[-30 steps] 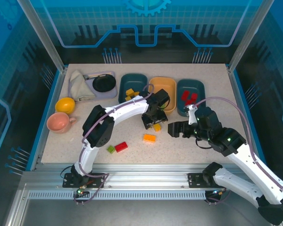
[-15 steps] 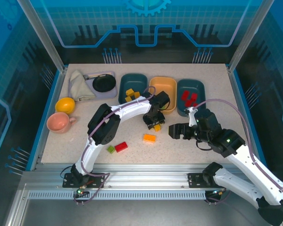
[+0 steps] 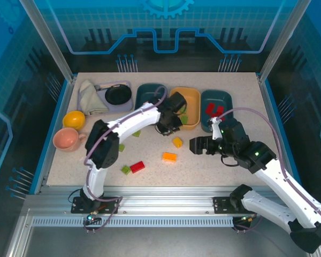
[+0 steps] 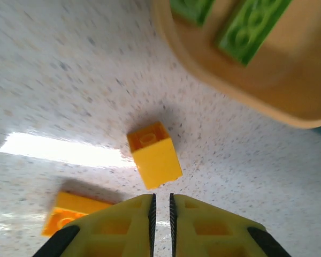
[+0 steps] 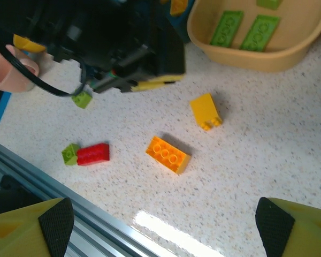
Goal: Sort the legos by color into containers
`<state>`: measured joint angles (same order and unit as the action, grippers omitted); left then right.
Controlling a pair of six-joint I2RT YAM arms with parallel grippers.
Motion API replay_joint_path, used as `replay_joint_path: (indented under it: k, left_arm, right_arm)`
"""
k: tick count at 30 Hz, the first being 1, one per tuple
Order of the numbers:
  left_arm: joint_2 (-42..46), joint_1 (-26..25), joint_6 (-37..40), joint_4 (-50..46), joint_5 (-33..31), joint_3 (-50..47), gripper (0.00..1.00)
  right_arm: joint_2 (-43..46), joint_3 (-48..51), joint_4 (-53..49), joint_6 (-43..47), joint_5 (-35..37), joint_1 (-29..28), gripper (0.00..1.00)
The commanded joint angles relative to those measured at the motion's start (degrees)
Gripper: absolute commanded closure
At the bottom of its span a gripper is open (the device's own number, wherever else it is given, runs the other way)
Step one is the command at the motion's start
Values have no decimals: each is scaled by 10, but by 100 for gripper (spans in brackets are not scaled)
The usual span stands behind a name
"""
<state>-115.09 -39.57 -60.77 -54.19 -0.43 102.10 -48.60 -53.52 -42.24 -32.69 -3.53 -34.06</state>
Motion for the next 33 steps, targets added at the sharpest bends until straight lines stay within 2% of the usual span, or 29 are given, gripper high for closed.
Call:
replay_joint_path:
  k: [1,3,5,9,12,13,17,24,30,33]
  left_arm:
    - [51,58,48,-32,-24,-6,83]
    - [55,80,67,-22,-7,-5,81]
    - [43,81,70,-18,31,1,71]
    - [21,35,18,-7,80,-23,40]
    - [-1,-3,-45,42,102,-52,28]
    - [-17,-13,-55,43,103,-43,27]
    - [-71,-38,-76,3,73,4,25]
    - [-118,-38,-80,1,54,9,26]
    - [-149,-37,-79,12,39,29,34]
    - [-158,-37,-81,18,38,33,42]
  right_arm:
    - [-26,-31,14,17,-22,7,9]
    - [-42,-35,24,16,-23,8,10]
    - [-54,-33,29,14,-22,8,9]
    - [-54,-28,23,13,-10,8,9]
    - [-37,-18,23,8,-3,9,9]
    - [-31,-14,23,6,-2,11,9]
    - [-15,-2,16,-2,-1,12,9]
    - [14,12,7,-5,5,15,9]
    - [21,17,2,-5,-5,18,9]
    - [21,20,3,-4,-9,19,9]
